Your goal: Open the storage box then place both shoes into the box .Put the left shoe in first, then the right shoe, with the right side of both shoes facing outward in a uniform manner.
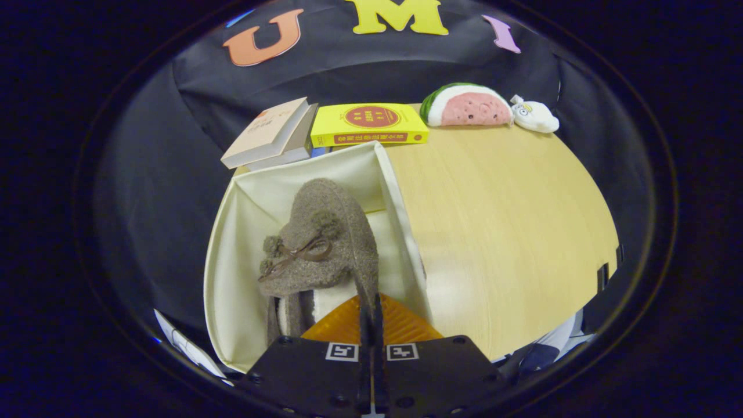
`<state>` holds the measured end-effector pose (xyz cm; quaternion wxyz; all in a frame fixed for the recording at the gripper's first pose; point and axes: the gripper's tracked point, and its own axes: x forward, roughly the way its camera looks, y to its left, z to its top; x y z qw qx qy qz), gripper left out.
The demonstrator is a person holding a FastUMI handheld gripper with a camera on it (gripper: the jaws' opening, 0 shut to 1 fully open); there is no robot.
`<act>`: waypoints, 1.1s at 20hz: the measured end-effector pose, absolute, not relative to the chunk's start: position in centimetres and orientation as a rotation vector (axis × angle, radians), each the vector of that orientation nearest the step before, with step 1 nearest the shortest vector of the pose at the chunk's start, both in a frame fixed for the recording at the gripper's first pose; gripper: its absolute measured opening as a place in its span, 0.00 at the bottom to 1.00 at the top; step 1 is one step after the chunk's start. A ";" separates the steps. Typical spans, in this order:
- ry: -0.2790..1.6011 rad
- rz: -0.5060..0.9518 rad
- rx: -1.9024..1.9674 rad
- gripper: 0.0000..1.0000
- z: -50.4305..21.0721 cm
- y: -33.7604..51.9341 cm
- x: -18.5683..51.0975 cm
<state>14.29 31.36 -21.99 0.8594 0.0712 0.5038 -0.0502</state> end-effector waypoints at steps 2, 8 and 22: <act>1.031 -0.083 0.173 0.09 -21.6 32.0 14.6; 0.965 -0.015 0.188 0.43 -19.4 33.0 13.8; 0.425 -0.163 0.091 0.92 -8.4 15.2 12.9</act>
